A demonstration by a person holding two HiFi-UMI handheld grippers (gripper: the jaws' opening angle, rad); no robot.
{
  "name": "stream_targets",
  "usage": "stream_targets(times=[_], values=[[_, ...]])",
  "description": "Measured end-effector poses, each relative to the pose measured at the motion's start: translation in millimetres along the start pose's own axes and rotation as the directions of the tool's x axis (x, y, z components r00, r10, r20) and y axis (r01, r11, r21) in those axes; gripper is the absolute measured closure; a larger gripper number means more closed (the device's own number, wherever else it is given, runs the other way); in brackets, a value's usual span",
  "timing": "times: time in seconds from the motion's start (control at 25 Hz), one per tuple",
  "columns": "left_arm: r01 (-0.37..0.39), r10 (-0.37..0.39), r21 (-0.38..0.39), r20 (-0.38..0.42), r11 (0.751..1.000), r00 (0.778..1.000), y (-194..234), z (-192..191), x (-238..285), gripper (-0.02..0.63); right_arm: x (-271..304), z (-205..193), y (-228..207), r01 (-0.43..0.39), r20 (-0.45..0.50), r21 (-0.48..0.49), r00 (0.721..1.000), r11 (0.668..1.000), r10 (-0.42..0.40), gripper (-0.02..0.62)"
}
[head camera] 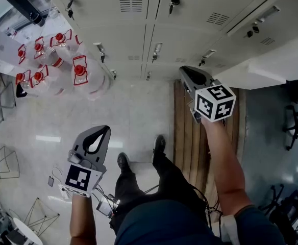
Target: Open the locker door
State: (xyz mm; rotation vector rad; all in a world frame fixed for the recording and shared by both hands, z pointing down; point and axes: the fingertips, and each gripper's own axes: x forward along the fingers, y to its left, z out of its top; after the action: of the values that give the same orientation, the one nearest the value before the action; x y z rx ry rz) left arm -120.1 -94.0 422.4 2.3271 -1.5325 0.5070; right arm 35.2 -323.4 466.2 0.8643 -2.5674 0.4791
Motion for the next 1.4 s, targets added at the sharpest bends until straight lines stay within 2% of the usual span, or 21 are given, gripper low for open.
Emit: stream_targets(times=[0.48,1.08,1.4], values=[[0.006,-0.006,-0.015,-0.016,1.000,1.000,10.7,-18.6,15.9,0.588,35.4,-11.0,-15.1,0.005,-0.018,0.004,1.000,1.000,-0.005,0.557],[0.019,-0.020,-0.027,-0.032,0.999,0.999,4.7,-33.6,34.0,0.588,57.8,-29.2,-42.7,0.023,-0.044,0.001,0.999,1.000,-0.022,0.555],[0.029,-0.030,-0.030,-0.048,0.999,0.998,1.1,-46.3,47.2,0.588,82.9,-41.4,-47.4,-0.005,-0.059,-0.010,0.998,1.000,0.004,0.555]])
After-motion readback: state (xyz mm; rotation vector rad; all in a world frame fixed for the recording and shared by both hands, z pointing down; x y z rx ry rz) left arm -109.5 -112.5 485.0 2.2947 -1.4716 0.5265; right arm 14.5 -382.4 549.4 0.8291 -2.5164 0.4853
